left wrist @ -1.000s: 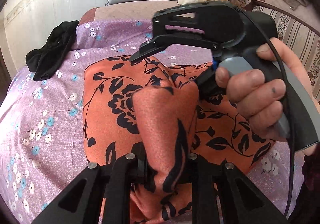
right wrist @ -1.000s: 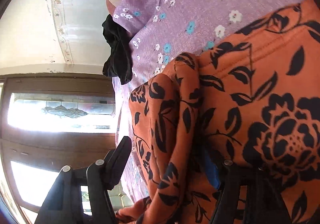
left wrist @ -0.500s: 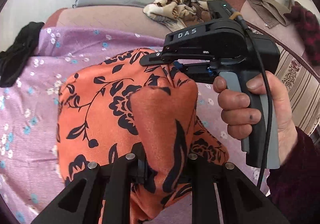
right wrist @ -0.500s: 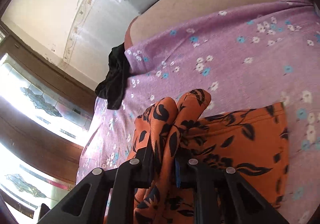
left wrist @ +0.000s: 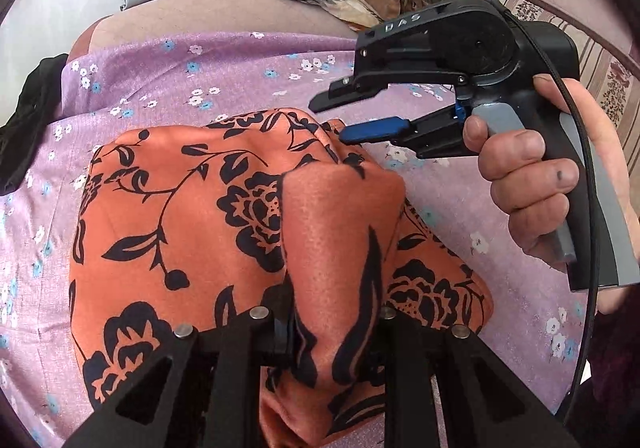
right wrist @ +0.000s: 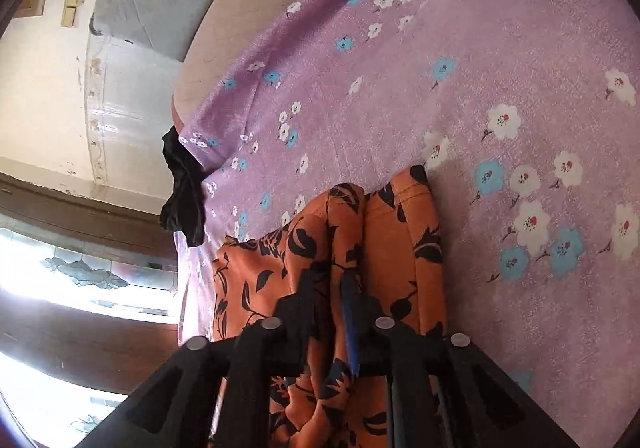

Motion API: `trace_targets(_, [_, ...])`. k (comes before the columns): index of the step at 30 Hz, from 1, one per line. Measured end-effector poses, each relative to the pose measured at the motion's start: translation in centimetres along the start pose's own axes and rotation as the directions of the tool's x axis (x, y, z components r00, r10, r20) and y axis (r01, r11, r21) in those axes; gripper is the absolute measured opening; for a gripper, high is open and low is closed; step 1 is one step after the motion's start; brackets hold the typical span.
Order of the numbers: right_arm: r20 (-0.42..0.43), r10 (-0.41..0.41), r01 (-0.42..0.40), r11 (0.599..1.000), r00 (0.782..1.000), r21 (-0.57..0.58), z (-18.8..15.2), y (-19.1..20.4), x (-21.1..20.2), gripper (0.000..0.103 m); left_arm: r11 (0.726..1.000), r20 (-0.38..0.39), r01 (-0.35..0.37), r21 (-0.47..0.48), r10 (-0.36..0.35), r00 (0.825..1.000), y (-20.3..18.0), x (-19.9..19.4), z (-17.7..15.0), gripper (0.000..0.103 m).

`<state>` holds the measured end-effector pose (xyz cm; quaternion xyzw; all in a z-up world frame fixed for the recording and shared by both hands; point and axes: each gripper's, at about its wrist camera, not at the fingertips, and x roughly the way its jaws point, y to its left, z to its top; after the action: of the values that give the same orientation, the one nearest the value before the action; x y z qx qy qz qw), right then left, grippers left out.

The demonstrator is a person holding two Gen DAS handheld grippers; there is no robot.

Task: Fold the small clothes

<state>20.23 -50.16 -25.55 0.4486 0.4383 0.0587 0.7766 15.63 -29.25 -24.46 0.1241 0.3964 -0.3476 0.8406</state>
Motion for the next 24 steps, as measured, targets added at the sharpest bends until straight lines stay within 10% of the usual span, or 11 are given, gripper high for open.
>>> trace_targets(2, [0.026, 0.030, -0.030, 1.000, 0.999, -0.005, -0.3, 0.3, -0.8, 0.068, 1.000, 0.000, -0.015, 0.014, 0.015, 1.000, -0.2, -0.3, 0.0, 0.020])
trace_targets(5, [0.036, 0.055, -0.055, 0.998, 0.998, -0.019, -0.5, 0.6, -1.4, 0.071, 0.999, -0.005, -0.030, 0.024, 0.030, 1.000, -0.5, -0.5, 0.5, 0.020])
trace_targets(13, [-0.058, 0.006, -0.011, 0.996, 0.998, -0.092, -1.6, 2.0, 2.7, 0.019, 0.997, -0.012, -0.067, 0.044, 0.067, 0.998, -1.4, -0.5, 1.0, 0.020])
trace_targets(20, [0.087, -0.007, 0.023, 0.981, 0.996, -0.191, -0.6, 3.9, -1.9, 0.015, 0.999, 0.036, -0.003, 0.047, 0.001, 0.999, -3.8, -1.2, 2.9, 0.022])
trace_targets(24, [0.010, -0.111, 0.111, 0.982, 0.994, -0.151, 0.2, 0.8, -1.0, 0.016, 1.000, -0.102, 0.003, 0.001, -0.002, 0.995, -3.4, 0.7, 1.1, 0.062])
